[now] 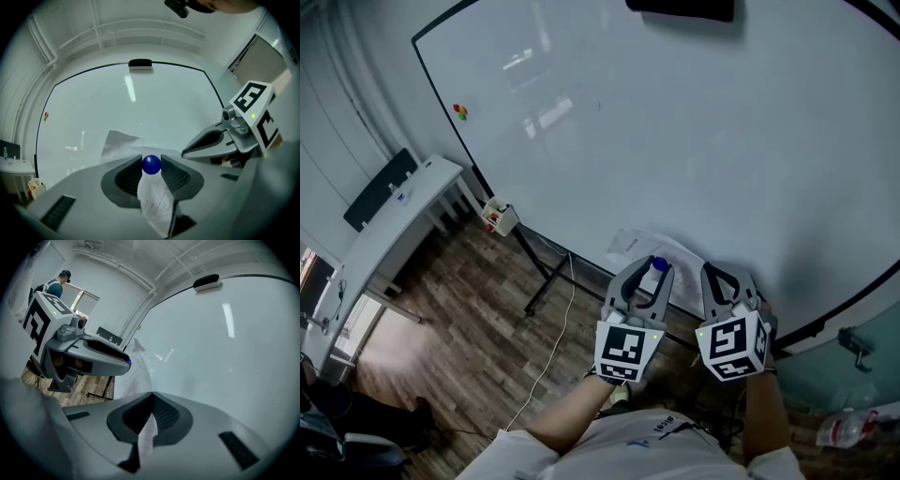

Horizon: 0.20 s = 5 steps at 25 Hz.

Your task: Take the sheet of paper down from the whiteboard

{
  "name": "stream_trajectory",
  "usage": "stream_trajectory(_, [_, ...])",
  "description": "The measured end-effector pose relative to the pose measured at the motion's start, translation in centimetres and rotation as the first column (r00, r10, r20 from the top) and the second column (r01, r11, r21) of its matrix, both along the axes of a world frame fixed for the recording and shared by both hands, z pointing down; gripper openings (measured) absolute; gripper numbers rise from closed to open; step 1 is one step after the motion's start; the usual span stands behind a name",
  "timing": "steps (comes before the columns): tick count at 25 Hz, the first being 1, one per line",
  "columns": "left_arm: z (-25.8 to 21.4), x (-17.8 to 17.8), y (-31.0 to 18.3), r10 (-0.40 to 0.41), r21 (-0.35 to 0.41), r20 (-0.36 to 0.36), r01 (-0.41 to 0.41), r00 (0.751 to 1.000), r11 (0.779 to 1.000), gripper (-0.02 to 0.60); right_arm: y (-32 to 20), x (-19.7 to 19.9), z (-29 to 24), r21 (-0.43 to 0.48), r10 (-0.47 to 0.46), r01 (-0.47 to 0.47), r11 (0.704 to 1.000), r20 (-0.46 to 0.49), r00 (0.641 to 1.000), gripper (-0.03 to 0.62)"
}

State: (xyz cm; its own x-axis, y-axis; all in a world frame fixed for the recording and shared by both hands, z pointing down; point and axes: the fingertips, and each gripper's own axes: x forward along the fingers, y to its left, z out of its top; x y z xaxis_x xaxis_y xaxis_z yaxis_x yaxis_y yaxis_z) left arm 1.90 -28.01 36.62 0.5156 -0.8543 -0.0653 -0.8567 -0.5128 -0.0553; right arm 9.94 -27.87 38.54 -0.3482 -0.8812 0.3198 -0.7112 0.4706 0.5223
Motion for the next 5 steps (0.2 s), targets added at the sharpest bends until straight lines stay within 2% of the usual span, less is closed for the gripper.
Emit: stream_trajectory(5, [0.11, 0.06, 0.24, -0.001, -0.005, 0.005, 0.001, 1.0, 1.0, 0.133, 0.23, -0.29, -0.17, 0.001, -0.006, 0.006, 1.0, -0.007, 1.0, 0.014])
